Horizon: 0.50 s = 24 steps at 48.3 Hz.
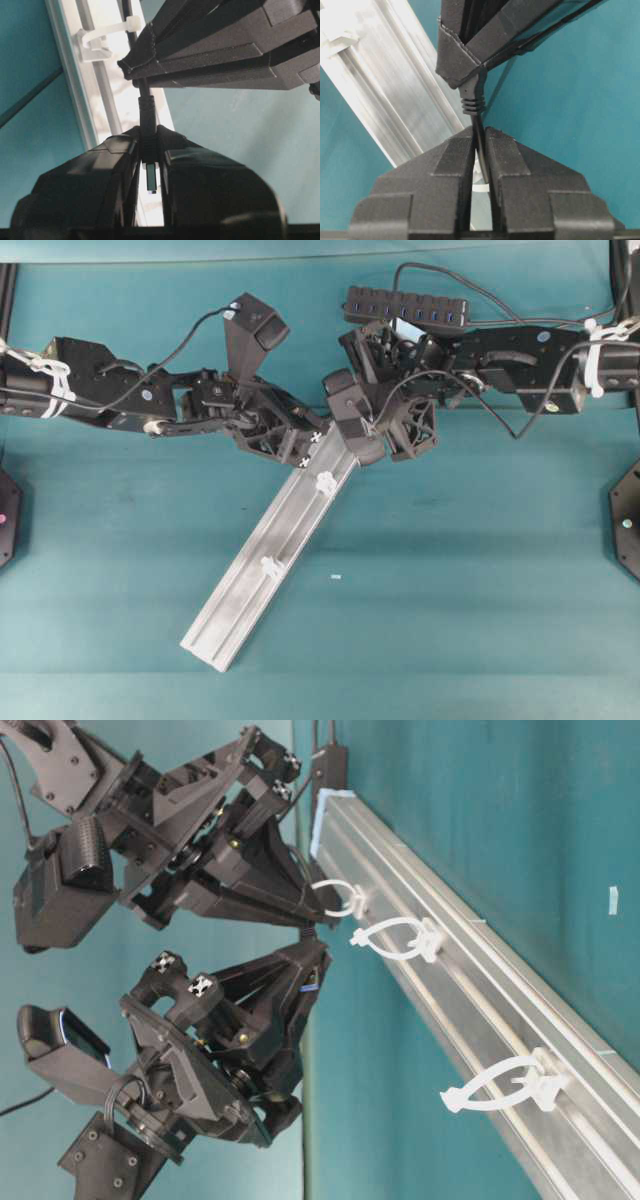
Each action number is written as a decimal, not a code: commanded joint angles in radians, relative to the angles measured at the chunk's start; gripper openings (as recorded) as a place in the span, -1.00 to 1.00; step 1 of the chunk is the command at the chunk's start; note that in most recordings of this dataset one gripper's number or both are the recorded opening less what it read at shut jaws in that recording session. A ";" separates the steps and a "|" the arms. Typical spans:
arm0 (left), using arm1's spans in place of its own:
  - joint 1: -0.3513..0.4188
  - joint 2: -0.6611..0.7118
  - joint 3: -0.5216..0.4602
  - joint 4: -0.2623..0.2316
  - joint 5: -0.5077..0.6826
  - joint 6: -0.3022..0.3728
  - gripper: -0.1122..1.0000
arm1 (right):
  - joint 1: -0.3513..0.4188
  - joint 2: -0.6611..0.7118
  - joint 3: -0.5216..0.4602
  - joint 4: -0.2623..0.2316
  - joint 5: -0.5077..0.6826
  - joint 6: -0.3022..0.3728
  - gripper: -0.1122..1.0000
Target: Pass the USB cable through three rings with both arms.
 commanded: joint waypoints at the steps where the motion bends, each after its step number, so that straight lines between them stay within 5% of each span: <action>1: -0.006 -0.057 -0.009 0.002 -0.009 0.006 -0.61 | 0.011 0.002 -0.012 0.002 -0.009 0.008 -0.64; 14: -0.006 -0.058 -0.005 0.002 -0.008 0.028 -0.56 | 0.009 0.012 -0.015 -0.020 0.014 0.003 -0.64; 24: -0.023 -0.091 0.026 0.002 -0.005 0.021 0.43 | 0.014 0.023 -0.015 -0.051 0.041 0.000 -0.64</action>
